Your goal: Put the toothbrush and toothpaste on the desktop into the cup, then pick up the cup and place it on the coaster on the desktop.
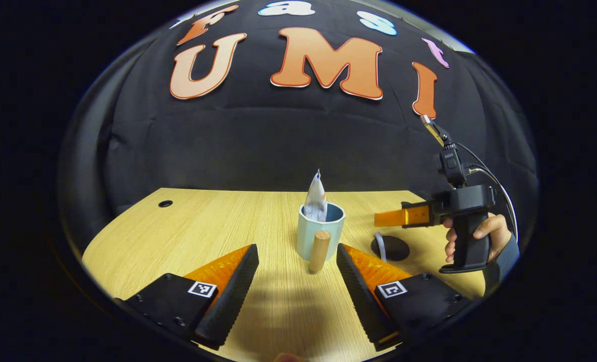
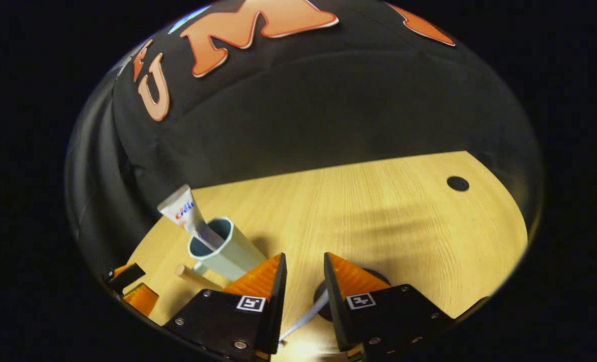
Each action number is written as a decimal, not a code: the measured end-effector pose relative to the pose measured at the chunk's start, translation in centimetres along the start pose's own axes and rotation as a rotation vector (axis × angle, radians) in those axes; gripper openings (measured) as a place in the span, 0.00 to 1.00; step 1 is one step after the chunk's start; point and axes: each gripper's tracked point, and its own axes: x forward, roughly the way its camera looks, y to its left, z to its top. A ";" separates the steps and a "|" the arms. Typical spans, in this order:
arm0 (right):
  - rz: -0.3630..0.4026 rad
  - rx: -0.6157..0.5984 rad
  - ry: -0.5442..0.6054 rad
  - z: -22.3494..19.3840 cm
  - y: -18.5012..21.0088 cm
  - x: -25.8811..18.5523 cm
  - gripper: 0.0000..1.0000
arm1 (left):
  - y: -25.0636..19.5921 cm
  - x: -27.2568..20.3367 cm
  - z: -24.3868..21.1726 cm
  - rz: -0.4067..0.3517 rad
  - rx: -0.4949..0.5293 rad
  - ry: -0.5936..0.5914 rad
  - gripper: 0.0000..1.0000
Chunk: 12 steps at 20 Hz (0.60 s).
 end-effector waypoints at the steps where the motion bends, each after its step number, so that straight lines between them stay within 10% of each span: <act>1: -0.034 -0.033 -0.004 0.2 -0.3 -0.2 0.40 | 0.3 -0.5 0.0 0.003 -0.004 -0.001 1.00; 4: -0.114 -0.065 0.073 -0.8 -1.1 -0.7 0.60 | 1.2 -1.7 0.1 0.011 -0.014 -0.002 1.00; 12: -0.219 0.024 0.334 -4.8 -2.1 1.0 0.65 | 3.3 -3.5 -0.6 0.028 -0.068 0.003 1.00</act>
